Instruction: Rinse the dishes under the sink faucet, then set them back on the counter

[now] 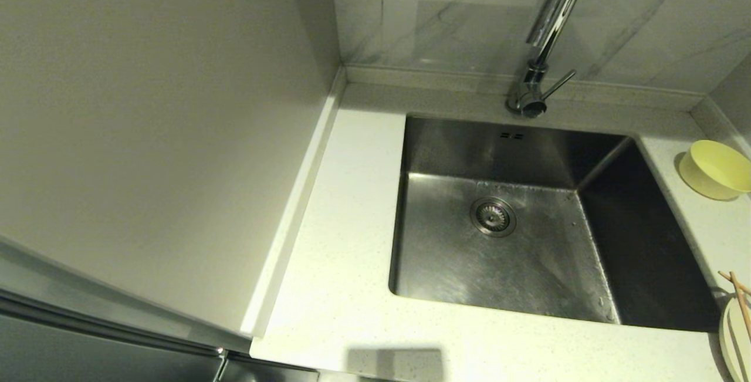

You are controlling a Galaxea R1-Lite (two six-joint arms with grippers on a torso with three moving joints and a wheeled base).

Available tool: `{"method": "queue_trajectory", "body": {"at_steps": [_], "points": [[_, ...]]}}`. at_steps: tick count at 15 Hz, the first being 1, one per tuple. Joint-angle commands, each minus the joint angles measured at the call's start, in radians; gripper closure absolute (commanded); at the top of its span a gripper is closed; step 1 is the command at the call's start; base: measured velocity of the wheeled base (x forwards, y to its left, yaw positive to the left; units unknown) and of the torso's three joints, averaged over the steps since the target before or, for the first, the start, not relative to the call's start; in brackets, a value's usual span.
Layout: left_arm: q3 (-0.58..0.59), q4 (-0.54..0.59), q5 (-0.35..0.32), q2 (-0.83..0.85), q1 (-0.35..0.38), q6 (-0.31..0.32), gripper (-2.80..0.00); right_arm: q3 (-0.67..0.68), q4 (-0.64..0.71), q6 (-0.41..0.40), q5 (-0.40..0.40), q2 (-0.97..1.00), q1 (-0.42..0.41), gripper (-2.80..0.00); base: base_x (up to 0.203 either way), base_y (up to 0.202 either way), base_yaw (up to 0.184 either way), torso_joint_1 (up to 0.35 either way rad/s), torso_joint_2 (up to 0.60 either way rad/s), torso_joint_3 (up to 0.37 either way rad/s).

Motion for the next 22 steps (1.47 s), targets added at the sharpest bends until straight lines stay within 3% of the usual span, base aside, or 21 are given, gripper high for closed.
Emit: {"method": "queue_trajectory", "body": {"at_steps": [1, 11, 12, 14, 17, 22], "points": [[0.0, 0.0, 0.0, -0.002, 0.0, -0.001, 0.0, 0.0, 0.001, 0.0, 0.0, 0.004, 0.0, 0.0, 0.0, 0.0, 0.0, 0.0, 0.0, 0.0], [0.0, 0.0, 0.0, -0.002, 0.0, -0.001, 0.0, 0.0, 0.001, 0.0, 0.001, 0.004, 0.0, 0.0, 0.0, 0.0, 0.0, 0.0, 0.0, 0.0], [0.0, 0.0, 0.0, -0.002, 0.0, -0.001, 0.0, 0.0, 0.001, -0.01, 0.002, 0.004, 0.0, 0.0, 0.0, 0.0, 0.0, 0.0, 0.0, 0.0], [0.0, 0.0, 0.0, -0.002, 0.0, -0.001, 0.0, 0.0, -0.003, -0.106, 0.009, 0.004, 0.0, 0.0, 0.0, 0.0, 0.0, 0.0, 0.0, 0.0], [0.0, 0.0, 0.0, -0.002, 0.0, -0.001, 0.0, 0.0, 0.001, -0.001, 0.005, 0.004, 0.0, 0.0, 0.0, 0.0, 0.0, 0.0, 0.0, 0.0], [0.0, 0.0, 0.0, -0.002, 0.0, -0.001, 0.0, 0.0, -0.002, 0.064, -0.014, 0.004, 0.0, 0.0, 0.0, 0.0, 0.0, 0.0, 0.0, 0.0]]}}
